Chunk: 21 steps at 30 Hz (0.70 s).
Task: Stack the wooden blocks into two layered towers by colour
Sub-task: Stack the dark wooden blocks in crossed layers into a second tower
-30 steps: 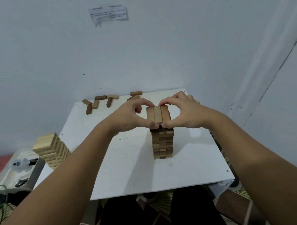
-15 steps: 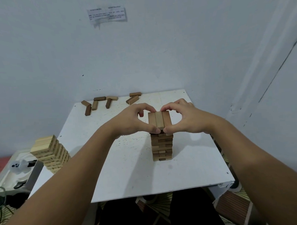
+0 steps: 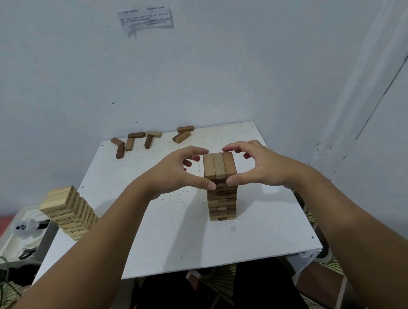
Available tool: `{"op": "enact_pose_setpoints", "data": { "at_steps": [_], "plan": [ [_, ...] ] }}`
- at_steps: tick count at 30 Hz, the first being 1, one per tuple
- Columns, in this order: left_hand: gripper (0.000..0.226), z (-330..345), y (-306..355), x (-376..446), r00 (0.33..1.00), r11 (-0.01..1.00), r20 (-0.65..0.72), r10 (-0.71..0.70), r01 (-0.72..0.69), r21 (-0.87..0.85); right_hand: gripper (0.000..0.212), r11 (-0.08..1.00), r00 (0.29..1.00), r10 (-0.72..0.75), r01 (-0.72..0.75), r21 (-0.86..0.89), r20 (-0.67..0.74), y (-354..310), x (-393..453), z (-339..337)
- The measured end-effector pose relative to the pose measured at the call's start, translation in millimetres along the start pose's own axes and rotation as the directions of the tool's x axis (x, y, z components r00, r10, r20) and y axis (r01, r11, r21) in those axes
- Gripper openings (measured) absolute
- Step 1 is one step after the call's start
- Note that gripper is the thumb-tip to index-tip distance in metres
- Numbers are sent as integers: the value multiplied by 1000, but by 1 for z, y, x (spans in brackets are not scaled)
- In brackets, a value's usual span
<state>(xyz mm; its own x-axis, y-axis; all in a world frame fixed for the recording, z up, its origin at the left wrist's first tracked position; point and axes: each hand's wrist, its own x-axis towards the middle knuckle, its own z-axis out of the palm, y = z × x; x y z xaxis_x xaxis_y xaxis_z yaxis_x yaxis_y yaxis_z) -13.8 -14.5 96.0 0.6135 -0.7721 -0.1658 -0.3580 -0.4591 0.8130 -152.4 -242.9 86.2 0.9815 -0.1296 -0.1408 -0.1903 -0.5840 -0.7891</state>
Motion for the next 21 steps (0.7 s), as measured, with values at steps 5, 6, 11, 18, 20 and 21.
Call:
{"op": "enact_pose_setpoints", "data": {
  "at_steps": [5, 6, 11, 18, 20, 21],
  "plan": [
    [78, 3, -4, 2, 1000, 999, 0, -11, 11, -37, 70, 999, 1000, 7, -6, 47, -14, 2, -1, 3],
    [77, 4, -4, 3, 1000, 999, -4, -12, 12, -41, 69, 999, 1000, 8, -7, 52, -19, 2, 0, 3],
    [77, 4, -4, 6, 1000, 998, -6, -24, 23, -61, 68, 997, 1000, 16, -15, 73, -13, 1, 2, 3],
    [79, 6, -7, 7, 1000, 995, 2, -31, 32, -94, 64, 994, 1000, 13, -12, 110, -2, 0, 3, 5],
    [80, 7, -8, 7, 1000, 995, 1, -31, 31, -96, 64, 993, 1000, 13, -13, 117, 3, 0, 3, 5],
    [80, 7, -8, 7, 1000, 995, 0, -31, 31, -95, 64, 993, 1000, 14, -14, 117, 4, 0, 3, 5]
  ]
}}
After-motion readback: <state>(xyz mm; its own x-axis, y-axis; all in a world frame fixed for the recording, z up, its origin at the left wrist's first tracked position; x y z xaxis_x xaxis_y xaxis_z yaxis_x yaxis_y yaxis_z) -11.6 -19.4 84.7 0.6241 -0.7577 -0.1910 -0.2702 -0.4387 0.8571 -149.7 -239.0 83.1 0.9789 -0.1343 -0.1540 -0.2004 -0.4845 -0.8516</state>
